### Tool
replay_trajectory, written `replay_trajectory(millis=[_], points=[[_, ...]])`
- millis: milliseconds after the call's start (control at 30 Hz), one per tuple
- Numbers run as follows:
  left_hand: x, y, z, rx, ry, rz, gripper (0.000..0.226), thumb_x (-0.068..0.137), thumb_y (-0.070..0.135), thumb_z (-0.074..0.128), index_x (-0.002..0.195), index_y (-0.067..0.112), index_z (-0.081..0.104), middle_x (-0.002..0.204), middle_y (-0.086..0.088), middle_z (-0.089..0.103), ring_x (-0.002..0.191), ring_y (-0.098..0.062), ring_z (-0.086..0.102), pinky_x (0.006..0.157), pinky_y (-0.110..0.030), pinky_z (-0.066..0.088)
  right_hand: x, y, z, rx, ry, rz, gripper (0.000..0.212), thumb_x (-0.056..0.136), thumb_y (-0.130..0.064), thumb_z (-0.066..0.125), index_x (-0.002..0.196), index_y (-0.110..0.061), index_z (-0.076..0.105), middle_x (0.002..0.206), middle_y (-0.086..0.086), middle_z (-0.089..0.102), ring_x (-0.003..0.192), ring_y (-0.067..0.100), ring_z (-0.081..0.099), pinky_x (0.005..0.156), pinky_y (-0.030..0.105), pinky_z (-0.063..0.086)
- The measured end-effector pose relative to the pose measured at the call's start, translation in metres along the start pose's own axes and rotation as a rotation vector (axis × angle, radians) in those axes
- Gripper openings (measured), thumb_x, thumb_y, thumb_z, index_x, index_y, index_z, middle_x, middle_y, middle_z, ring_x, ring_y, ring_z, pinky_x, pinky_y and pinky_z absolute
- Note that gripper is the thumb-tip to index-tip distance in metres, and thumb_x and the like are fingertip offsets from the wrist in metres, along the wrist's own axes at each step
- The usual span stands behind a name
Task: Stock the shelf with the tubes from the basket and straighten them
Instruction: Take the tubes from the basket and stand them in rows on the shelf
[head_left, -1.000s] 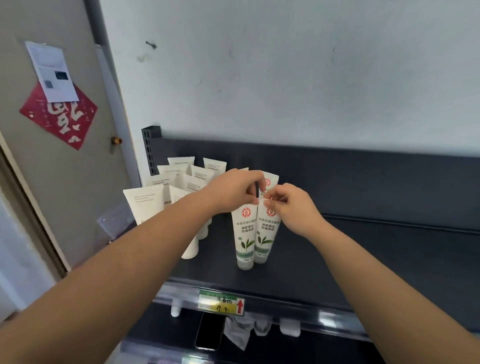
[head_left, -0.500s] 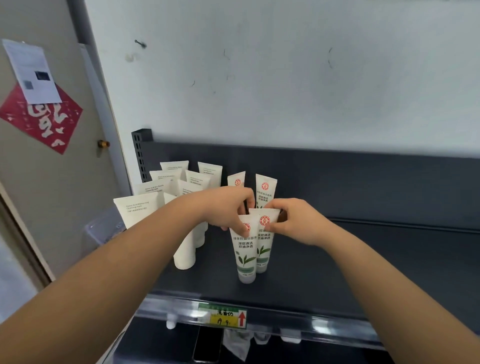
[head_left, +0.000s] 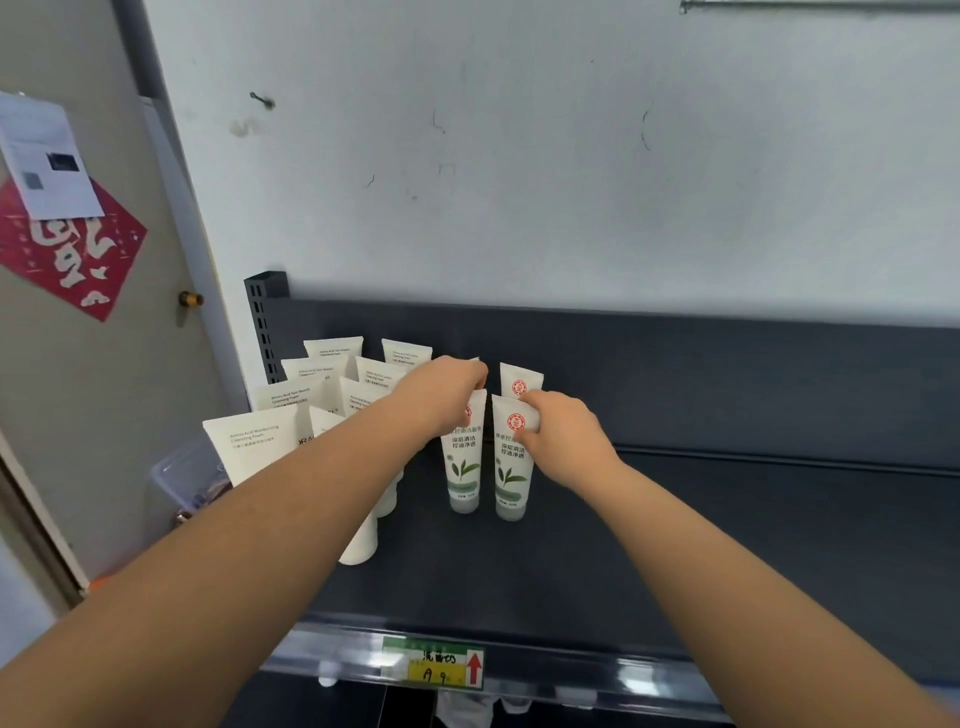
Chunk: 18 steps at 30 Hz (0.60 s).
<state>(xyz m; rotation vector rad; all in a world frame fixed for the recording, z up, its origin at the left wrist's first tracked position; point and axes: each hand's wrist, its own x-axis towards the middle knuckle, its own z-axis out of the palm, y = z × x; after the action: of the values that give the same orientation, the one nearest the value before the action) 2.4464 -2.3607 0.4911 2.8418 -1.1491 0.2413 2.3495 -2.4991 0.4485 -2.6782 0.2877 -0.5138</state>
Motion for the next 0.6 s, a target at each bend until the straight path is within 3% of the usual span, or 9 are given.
replay_trajectory(millis=[100,300,433,600], points=[[0.008,-0.002,0.009,0.02,0.024,-0.032,0.034,0.088,0.01,0.063,0.119,0.018,0.05,0.104,-0.008,0.063,0.092,-0.025,0.06,0.078,-0.039,0.054,0.008,0.001,0.003,0.018,0.007,0.039,0.04,0.094,-0.021,0.057,0.133,-0.019,0.051,0.12,0.005,0.058,0.105,0.025,0.058,0.078,0.031,0.045],[0.016,-0.004,0.02,-0.025,0.047,-0.065,0.035,0.09,0.011,0.063,0.119,0.02,0.046,0.096,-0.006,0.063,0.083,-0.022,0.06,0.072,-0.038,0.055,0.018,0.005,0.01,0.064,0.004,0.084,0.043,0.093,-0.023,0.058,0.135,-0.021,0.048,0.122,0.004,0.06,0.105,0.025,0.059,0.085,0.039,0.052],[0.016,-0.005,0.023,-0.041,0.03,-0.067,0.033,0.09,0.014,0.062,0.12,0.02,0.047,0.098,-0.005,0.063,0.086,-0.022,0.061,0.076,-0.042,0.055,0.019,0.006,0.011,0.049,-0.012,0.082,0.041,0.093,-0.024,0.058,0.132,-0.021,0.049,0.118,0.003,0.061,0.101,0.023,0.06,0.082,0.039,0.053],[0.013,-0.003,0.019,-0.011,-0.014,-0.07,0.035,0.09,0.019,0.063,0.122,0.019,0.05,0.108,-0.004,0.061,0.094,-0.02,0.06,0.08,-0.037,0.054,0.019,0.002,0.003,0.034,-0.051,0.067,0.038,0.091,-0.023,0.055,0.128,-0.021,0.051,0.114,0.003,0.061,0.095,0.021,0.06,0.078,0.038,0.054]])
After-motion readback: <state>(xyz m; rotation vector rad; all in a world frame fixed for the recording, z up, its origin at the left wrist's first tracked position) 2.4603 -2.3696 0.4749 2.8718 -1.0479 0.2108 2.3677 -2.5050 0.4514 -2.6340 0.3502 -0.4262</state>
